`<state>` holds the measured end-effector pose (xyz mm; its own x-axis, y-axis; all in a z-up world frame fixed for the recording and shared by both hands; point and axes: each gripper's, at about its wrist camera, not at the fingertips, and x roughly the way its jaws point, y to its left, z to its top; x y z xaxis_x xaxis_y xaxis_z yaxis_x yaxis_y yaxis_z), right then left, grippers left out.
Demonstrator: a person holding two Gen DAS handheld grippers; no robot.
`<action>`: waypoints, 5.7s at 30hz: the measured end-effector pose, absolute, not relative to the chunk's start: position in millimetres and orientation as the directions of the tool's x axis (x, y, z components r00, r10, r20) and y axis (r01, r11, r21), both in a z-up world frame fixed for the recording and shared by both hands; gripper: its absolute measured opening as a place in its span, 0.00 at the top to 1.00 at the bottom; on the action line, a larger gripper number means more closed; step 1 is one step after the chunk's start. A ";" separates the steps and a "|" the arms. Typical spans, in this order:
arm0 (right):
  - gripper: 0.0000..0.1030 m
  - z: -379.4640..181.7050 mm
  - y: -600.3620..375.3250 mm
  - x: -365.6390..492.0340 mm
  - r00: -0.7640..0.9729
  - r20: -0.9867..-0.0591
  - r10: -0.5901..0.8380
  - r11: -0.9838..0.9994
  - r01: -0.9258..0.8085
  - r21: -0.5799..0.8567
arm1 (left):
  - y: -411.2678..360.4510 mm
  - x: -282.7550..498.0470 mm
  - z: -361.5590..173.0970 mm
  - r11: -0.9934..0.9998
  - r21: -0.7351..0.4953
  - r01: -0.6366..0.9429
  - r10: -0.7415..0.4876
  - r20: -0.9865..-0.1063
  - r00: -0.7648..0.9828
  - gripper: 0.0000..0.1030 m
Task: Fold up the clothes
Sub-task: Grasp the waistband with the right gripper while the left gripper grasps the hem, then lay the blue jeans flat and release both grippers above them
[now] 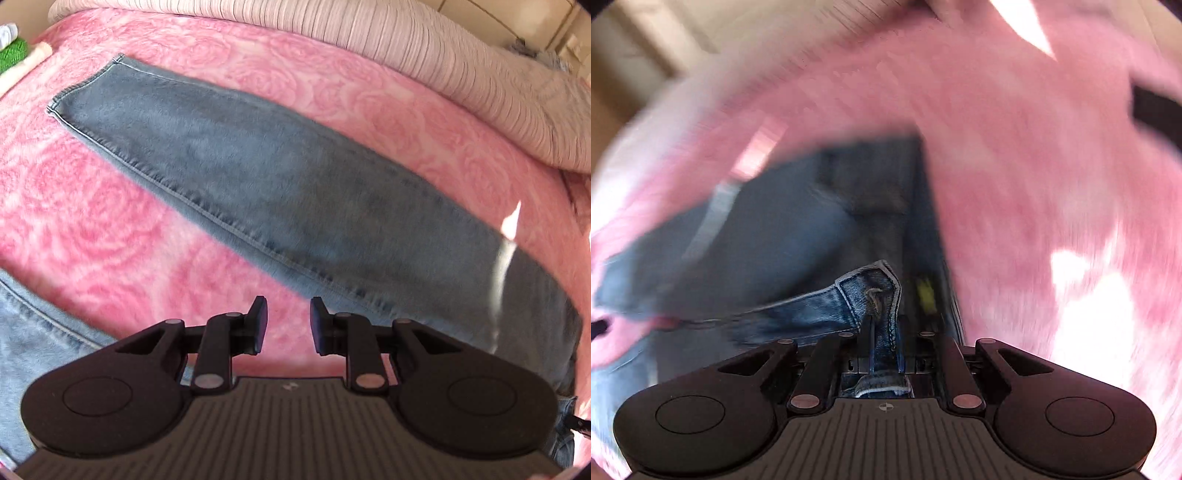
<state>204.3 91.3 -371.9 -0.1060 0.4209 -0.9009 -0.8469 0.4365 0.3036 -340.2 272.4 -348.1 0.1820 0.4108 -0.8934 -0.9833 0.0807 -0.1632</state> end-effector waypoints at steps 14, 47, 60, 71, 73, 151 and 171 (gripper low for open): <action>0.74 -360.0 105.1 138.5 0.108 -0.846 0.522 0.351 -0.931 0.098 | 237.5 -403.3 -351.5 0.039 -0.109 -0.993 0.443 -0.889 0.115 0.80; 0.55 -365.8 -94.4 106.0 0.275 -0.770 0.576 0.817 -0.200 0.540 | 177.0 -732.2 -358.4 -0.433 -0.161 -0.887 0.541 -0.833 -0.113 0.93; 0.86 -361.5 -67.0 109.1 0.319 -0.861 0.397 0.859 -0.458 0.226 | 186.9 -693.9 -371.6 -0.100 0.242 -0.965 0.513 -0.818 -0.258 0.94; 0.61 -299.7 -54.7 42.0 0.444 -0.808 0.387 0.752 -0.659 -0.002 | 153.3 -673.9 -314.1 -0.231 0.242 -0.943 0.582 -0.742 -0.333 0.80; 0.60 -307.9 -41.5 14.9 0.360 -0.822 0.441 0.662 -0.749 0.026 | 155.6 -642.4 -321.3 -0.120 0.200 -0.973 0.594 -0.771 -0.231 0.80; 0.44 -113.8 -26.9 -210.2 0.214 -0.892 0.397 0.401 -0.915 -0.041 | 85.4 -509.9 -107.2 0.423 0.107 -0.900 0.500 -0.855 0.134 0.54; 0.44 -124.4 -26.6 -203.0 0.182 -0.913 0.365 0.401 -0.916 -0.023 | 84.8 -484.8 -113.3 0.466 0.113 -0.878 0.474 -0.869 0.140 0.54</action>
